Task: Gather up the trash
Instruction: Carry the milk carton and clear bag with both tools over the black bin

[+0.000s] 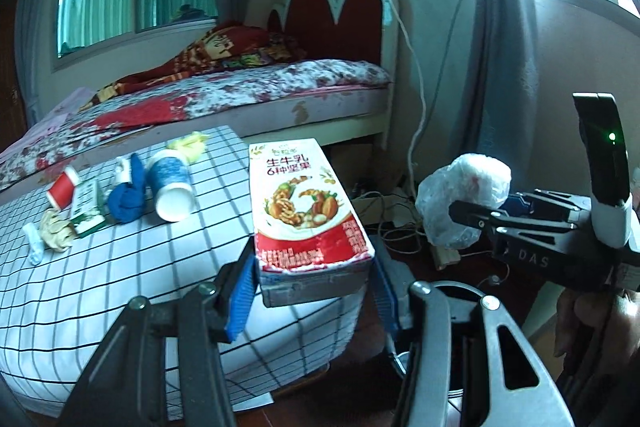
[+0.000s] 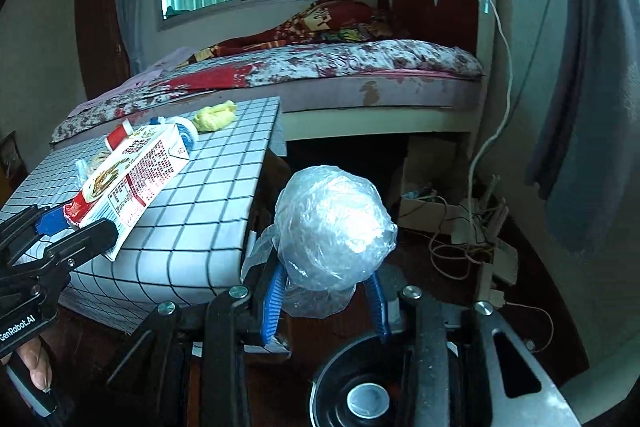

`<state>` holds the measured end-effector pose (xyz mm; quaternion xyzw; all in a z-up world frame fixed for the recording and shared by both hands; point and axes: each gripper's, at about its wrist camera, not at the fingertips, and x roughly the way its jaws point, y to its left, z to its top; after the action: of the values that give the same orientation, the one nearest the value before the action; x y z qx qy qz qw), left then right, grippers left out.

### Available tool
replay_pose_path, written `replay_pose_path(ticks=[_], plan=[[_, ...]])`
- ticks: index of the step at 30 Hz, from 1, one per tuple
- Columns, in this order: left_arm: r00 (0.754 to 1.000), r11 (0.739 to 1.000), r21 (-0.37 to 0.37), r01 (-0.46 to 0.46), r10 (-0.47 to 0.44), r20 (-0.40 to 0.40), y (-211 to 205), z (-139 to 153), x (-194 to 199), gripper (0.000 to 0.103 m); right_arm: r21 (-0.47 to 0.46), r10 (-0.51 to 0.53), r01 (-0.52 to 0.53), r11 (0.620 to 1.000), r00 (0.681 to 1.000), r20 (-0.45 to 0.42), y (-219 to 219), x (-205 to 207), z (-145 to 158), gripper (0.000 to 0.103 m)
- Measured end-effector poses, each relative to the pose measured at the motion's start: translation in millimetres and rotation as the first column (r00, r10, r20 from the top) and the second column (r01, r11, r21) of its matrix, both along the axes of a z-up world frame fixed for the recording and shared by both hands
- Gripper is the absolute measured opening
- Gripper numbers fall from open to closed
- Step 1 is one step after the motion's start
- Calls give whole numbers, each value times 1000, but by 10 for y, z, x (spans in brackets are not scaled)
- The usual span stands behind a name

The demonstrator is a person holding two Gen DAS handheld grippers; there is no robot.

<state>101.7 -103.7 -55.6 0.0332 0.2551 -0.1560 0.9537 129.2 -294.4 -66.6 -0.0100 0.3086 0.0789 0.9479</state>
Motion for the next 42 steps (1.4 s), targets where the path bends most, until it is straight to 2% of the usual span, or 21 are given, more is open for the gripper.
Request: replay_pose_path(ticks=[10,15,20,29,39,41,42], plan=[[989,989,8,145,-145,-39,-595,-120,-100,52,2,-96,96,995,994,-52,-600,-222,-196,38],[969,972,19,236,-233,-82,-859,-276,-158,52,-6,-101,101,995,990,-101,-801,-307,-359,39],[939,947,19,319,-314,-140,-1066,-478,-195,52,-15,-110,109,994,981,-162,-994,-361,-555,39],[885,915,-2,403,-390,-253,-1304,-835,-181,53,-20,-89,87,996,962,-258,-1166,-392,-912,39],[859,911,4,413,-389,-332,-1393,-1062,8,53,-23,-40,34,999,940,-339,-1167,-290,-1205,39],[848,906,-4,423,-398,-350,-1401,-1108,32,55,-16,-24,20,1000,935,-353,-1163,-248,-1257,39],[845,906,-3,423,-396,-359,-1406,-1138,51,56,-23,-21,13,1000,929,-370,-1162,-226,-1307,44]])
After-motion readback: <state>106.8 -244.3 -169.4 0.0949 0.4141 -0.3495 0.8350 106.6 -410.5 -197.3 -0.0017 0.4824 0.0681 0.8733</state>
